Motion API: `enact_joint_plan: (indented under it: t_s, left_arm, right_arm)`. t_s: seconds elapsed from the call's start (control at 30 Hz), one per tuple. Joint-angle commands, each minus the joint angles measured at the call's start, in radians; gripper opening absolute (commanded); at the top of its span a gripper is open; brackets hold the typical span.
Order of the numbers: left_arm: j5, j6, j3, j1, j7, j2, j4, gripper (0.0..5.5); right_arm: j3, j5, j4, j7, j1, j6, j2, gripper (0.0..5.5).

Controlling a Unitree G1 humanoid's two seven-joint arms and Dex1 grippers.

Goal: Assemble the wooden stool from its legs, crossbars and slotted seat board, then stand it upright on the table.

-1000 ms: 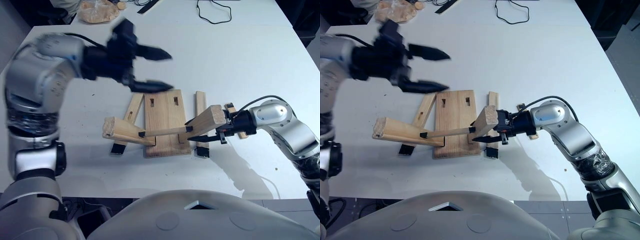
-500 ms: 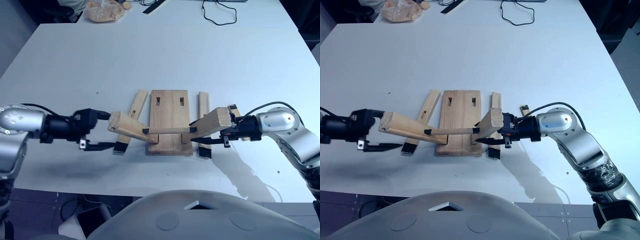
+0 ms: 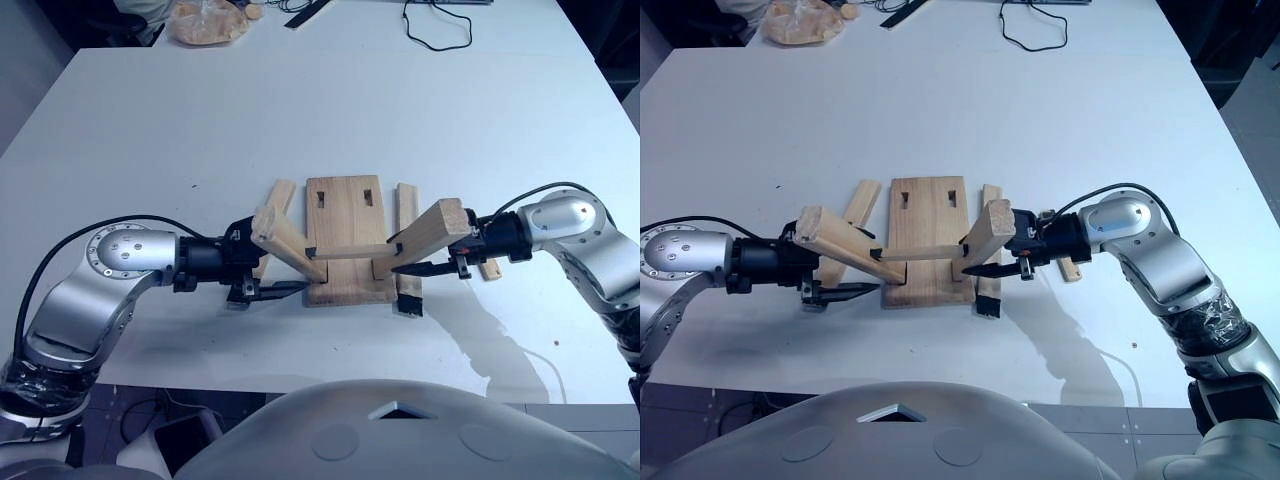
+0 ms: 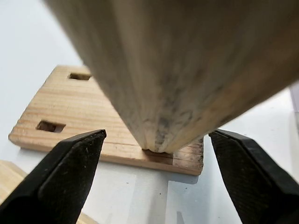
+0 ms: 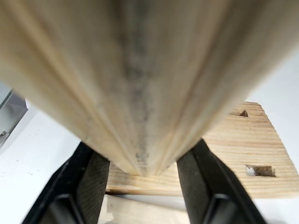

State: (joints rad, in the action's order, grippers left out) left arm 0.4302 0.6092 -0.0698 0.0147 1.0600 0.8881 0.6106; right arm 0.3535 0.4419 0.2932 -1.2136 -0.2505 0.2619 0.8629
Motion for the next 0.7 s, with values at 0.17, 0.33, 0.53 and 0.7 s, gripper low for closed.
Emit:
enact_joint_plan:
  t_s: [0.17,0.33,0.53,0.7]
  left_arm:
    - [0.007,-0.003,-0.151,-0.146,-0.02,-0.124,0.054,4.1]
    - [0.01,0.032,-0.183,-0.222,-0.035,-0.188,0.043,4.1]
    - [-0.002,0.004,-0.079,-0.081,-0.025,-0.101,0.026,4.1]
    - [-0.196,-0.16,-0.061,0.028,-0.053,-0.002,-0.134,4.41]
  right_arm:
    - [0.229,-0.136,0.029,-0.033,0.0,0.082,-0.094,2.03]
    - [0.233,-0.135,0.018,-0.019,-0.024,0.089,-0.119,2.03]
    - [0.191,-0.118,0.01,-0.01,-0.003,0.078,-0.084,2.03]
    - [0.136,-0.097,0.012,0.043,-0.003,0.094,-0.099,2.03]
